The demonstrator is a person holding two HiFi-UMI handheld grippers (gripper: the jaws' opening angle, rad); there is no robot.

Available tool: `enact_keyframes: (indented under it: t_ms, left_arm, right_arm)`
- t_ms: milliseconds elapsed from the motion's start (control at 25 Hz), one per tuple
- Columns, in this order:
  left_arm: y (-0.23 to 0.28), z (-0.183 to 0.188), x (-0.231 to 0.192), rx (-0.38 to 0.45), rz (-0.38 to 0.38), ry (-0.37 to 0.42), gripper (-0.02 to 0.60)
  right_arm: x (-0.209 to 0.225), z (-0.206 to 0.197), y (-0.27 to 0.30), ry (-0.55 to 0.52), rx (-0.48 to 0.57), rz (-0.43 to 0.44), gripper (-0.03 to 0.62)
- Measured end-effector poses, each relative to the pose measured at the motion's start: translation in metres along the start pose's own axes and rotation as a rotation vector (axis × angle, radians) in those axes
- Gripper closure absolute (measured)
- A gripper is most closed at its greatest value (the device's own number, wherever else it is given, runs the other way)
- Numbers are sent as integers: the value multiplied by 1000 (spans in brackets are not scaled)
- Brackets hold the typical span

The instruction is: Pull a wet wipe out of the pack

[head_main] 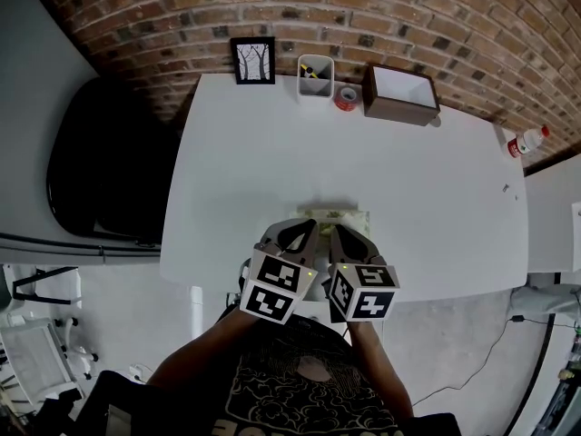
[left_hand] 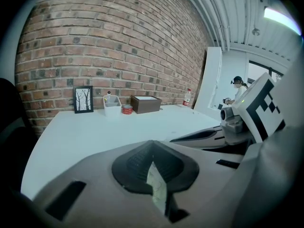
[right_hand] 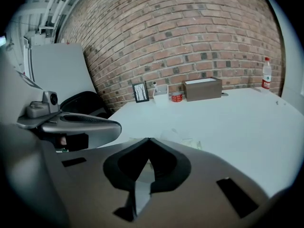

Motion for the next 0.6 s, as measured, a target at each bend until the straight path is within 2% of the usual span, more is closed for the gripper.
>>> enact_keyframes:
  t_ms: [600]
  left_arm:
    - [-12, 5, 14, 31, 31, -6, 569]
  right_arm:
    - [-8, 17, -22, -57, 61, 40, 577]
Point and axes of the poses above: the fingertips, and each gripper's own axes: y forward along the fingers, x to its right, z out of its top, the point moved 7 cm from there along -y, backward along the fingers, and after that the axes turned 13 degrees about z, right-handed, at the moved point
